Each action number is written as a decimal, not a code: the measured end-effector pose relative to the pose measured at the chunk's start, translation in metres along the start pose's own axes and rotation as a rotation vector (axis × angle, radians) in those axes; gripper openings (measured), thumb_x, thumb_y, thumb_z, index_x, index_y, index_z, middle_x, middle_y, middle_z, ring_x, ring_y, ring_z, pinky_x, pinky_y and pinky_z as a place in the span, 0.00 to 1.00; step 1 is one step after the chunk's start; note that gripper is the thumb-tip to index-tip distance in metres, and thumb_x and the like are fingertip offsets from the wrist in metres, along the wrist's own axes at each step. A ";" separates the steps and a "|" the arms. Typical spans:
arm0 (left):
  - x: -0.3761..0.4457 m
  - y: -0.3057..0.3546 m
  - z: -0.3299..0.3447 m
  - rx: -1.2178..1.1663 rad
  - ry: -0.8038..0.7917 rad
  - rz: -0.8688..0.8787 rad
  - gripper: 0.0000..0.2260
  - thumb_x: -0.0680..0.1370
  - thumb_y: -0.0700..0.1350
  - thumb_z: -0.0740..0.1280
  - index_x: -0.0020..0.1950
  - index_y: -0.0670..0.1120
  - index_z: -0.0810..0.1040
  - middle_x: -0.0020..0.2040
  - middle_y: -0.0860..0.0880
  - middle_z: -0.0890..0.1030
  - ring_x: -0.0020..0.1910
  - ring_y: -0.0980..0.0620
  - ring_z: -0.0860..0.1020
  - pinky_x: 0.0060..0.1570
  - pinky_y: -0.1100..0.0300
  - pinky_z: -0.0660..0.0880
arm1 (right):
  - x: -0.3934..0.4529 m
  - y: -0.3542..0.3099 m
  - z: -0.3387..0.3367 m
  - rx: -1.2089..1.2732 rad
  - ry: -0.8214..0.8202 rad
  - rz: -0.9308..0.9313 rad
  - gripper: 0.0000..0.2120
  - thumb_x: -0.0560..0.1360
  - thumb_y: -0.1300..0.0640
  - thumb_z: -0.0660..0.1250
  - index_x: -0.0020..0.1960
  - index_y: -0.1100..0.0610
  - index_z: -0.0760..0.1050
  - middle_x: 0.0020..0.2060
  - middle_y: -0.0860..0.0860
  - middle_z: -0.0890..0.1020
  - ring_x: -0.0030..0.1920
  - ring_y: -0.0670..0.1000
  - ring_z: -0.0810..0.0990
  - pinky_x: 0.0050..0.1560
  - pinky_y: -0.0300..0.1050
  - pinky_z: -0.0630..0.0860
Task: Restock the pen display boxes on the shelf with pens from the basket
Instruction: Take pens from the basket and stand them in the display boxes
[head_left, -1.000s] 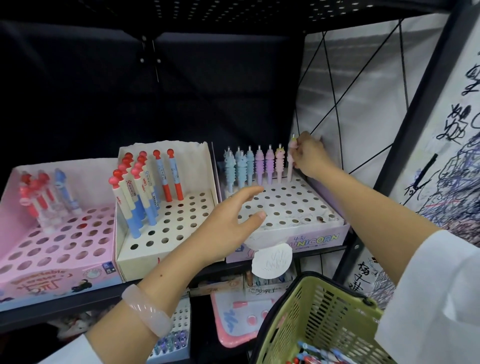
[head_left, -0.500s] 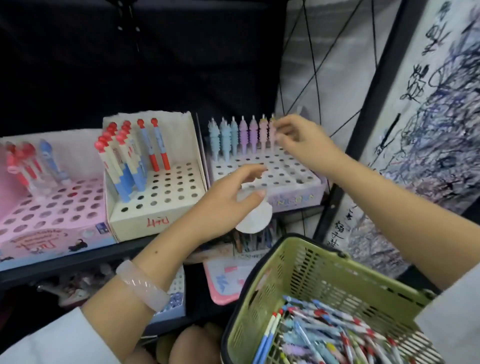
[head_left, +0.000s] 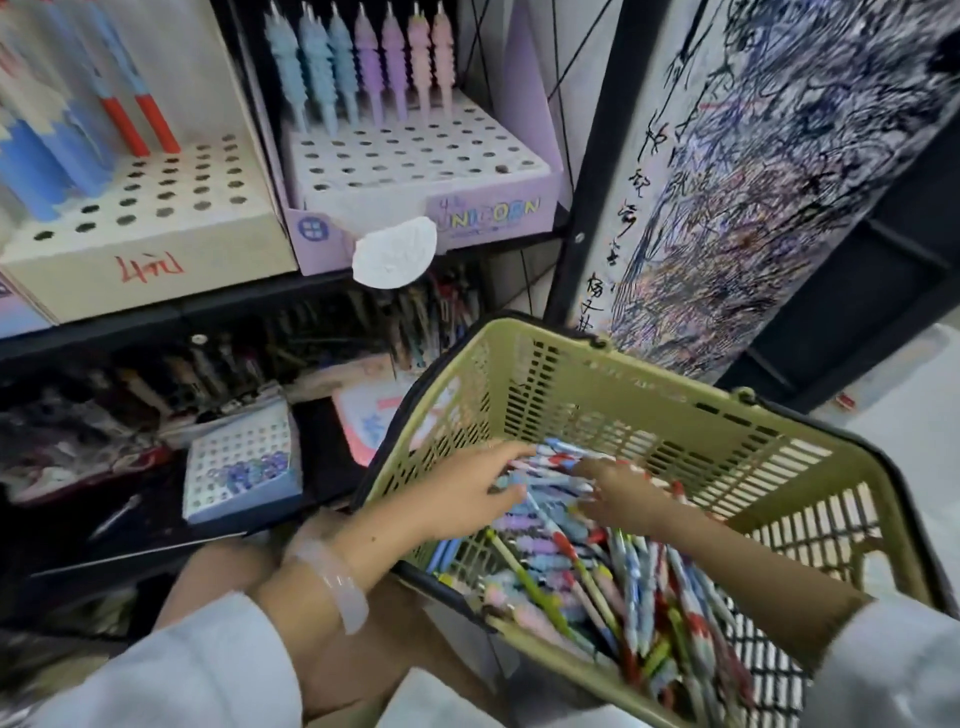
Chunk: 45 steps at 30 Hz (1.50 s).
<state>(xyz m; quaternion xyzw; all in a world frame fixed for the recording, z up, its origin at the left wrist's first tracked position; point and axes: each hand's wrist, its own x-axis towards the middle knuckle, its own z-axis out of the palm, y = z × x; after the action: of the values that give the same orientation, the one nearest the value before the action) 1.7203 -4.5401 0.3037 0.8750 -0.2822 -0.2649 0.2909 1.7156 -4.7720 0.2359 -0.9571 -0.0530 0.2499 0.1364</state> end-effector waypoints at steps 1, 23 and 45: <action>0.001 -0.002 0.004 -0.010 -0.009 -0.010 0.21 0.81 0.50 0.58 0.74 0.53 0.59 0.74 0.50 0.63 0.68 0.51 0.67 0.60 0.60 0.65 | 0.007 0.002 0.011 -0.050 0.012 0.005 0.27 0.76 0.52 0.65 0.71 0.58 0.61 0.68 0.57 0.68 0.65 0.56 0.70 0.59 0.44 0.68; 0.006 -0.013 0.006 -0.120 0.118 -0.034 0.17 0.81 0.50 0.58 0.71 0.54 0.65 0.69 0.53 0.69 0.67 0.56 0.67 0.65 0.58 0.66 | 0.049 -0.026 0.065 -0.158 0.001 0.108 0.26 0.75 0.53 0.65 0.69 0.60 0.60 0.59 0.58 0.73 0.56 0.58 0.75 0.42 0.47 0.72; 0.011 0.047 0.028 -0.727 0.119 -0.199 0.28 0.75 0.49 0.69 0.70 0.52 0.59 0.59 0.54 0.76 0.50 0.52 0.81 0.58 0.51 0.75 | -0.034 -0.089 -0.045 1.453 0.426 -0.027 0.09 0.75 0.65 0.61 0.38 0.56 0.68 0.30 0.51 0.68 0.34 0.49 0.69 0.38 0.44 0.67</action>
<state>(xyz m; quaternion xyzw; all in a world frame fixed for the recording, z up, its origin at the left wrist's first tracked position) 1.6951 -4.5887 0.3119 0.7517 -0.0660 -0.3233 0.5710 1.7052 -4.7032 0.3151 -0.6535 0.1410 0.0300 0.7431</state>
